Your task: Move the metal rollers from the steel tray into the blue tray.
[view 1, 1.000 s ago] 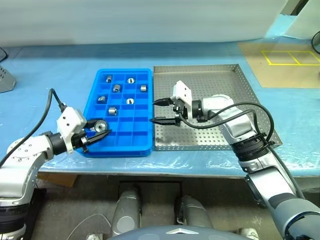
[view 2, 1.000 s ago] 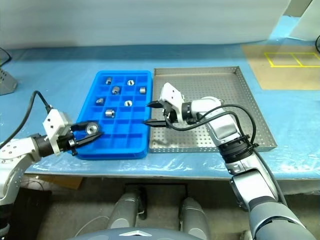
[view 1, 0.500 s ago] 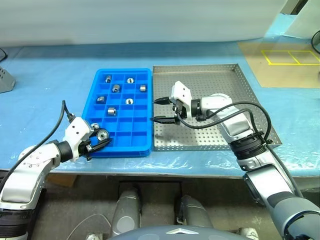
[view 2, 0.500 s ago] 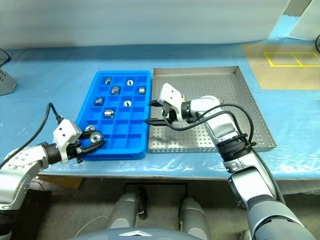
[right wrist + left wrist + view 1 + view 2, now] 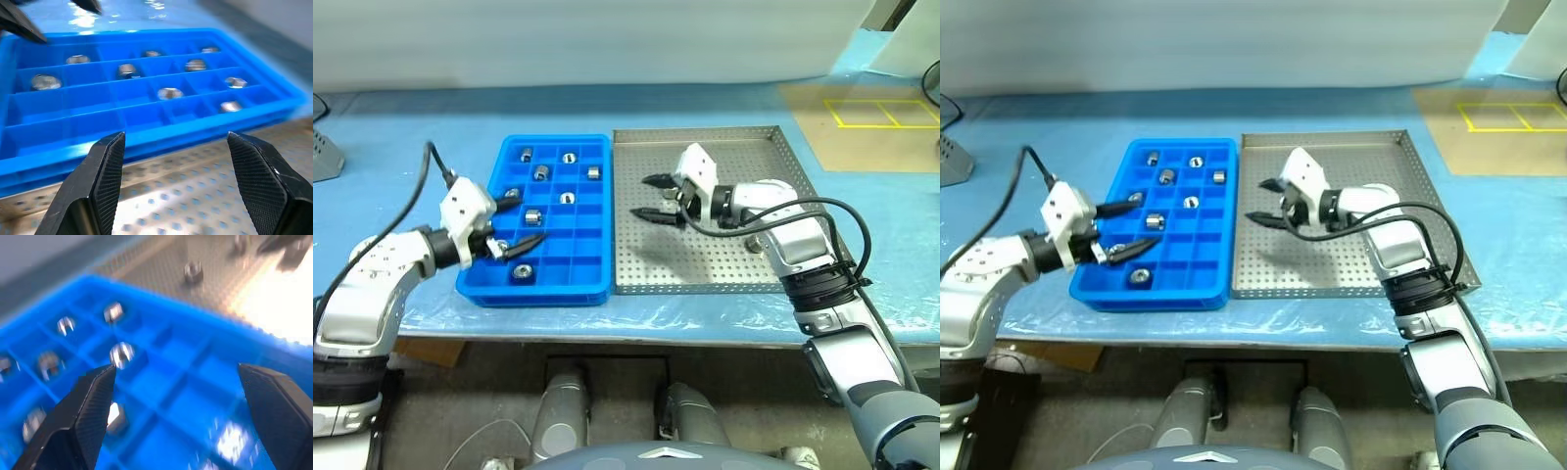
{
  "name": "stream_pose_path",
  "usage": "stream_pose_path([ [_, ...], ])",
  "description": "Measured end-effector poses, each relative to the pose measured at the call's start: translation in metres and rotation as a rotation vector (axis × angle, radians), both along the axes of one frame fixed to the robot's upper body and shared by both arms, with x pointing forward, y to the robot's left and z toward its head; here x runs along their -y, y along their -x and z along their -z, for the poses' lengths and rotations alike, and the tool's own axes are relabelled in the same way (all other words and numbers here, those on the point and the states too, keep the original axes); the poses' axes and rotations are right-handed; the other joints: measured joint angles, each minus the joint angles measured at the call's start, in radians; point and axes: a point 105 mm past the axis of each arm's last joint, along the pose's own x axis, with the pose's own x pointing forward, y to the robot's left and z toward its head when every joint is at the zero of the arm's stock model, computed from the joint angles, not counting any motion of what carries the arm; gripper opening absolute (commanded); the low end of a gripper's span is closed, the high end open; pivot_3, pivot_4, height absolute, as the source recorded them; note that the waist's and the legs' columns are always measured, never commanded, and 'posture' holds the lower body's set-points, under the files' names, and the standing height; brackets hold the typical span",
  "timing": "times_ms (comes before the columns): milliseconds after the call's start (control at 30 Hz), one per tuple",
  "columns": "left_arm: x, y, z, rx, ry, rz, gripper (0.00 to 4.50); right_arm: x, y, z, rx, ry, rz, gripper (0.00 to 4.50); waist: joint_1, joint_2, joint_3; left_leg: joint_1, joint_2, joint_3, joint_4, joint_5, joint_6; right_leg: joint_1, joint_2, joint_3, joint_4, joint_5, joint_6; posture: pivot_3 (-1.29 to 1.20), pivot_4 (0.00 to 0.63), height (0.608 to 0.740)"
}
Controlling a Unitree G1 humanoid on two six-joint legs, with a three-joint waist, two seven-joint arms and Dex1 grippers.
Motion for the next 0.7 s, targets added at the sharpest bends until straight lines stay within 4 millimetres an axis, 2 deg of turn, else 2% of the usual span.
stream_pose_path([
  [67,0.015,-0.004,-0.008,0.018,0.047,0.038,4.2,0.022,-0.024,-0.002,0.016,-0.027,0.162,3.43,-0.002,0.0,0.0,0.0,0.0,0.0,0.002,0.001,-0.002,-0.001,0.0,0.001,0.004,0.0,0.0,-0.02,0.15,0.74],
  [133,0.022,-0.005,-0.006,0.008,0.058,0.058,4.2,0.032,-0.035,0.001,0.014,-0.056,0.242,3.43,-0.01,0.0,0.0,0.001,0.001,0.0,0.001,0.002,-0.003,-0.001,0.0,0.001,0.005,-0.001,-0.001,-0.04,0.15,0.74],
  [200,0.029,-0.007,-0.002,-0.004,0.071,0.071,4.2,0.029,-0.042,0.008,-0.011,-0.112,0.288,3.43,-0.024,0.0,0.0,0.0,0.001,0.0,0.001,0.002,-0.003,-0.003,0.001,0.001,0.007,-0.001,-0.002,-0.05,0.15,0.74],
  [300,0.045,-0.01,-0.001,-0.009,0.079,0.111,4.2,0.01,-0.058,0.021,-0.064,-0.202,0.371,3.43,-0.046,0.0,0.0,-0.004,0.002,0.0,0.001,0.003,-0.004,-0.009,0.002,0.001,0.009,-0.001,-0.003,-0.05,0.15,0.74],
  [367,0.051,-0.01,-0.003,-0.005,0.079,0.133,4.2,0.005,-0.067,0.027,-0.096,-0.237,0.429,3.43,-0.051,0.0,0.0,-0.007,0.002,0.0,0.002,0.003,-0.003,-0.011,0.002,0.001,0.009,-0.001,-0.003,-0.05,0.15,0.74],
  [533,0.048,-0.014,0.0,-0.017,0.075,0.115,4.2,0.014,-0.081,0.039,-0.127,-0.267,0.566,3.43,-0.05,0.0,0.0,-0.013,0.003,0.0,0.005,0.001,-0.001,-0.013,0.002,-0.001,0.009,-0.001,-0.003,-0.03,0.15,0.74],
  [700,0.048,-0.014,0.001,-0.017,0.075,0.107,4.2,0.018,-0.081,0.062,-0.171,-0.251,0.628,3.43,-0.048,0.0,0.0,-0.014,0.004,0.0,0.007,0.001,0.0,-0.013,0.002,-0.003,0.009,-0.001,-0.003,-0.03,0.15,0.74],
])
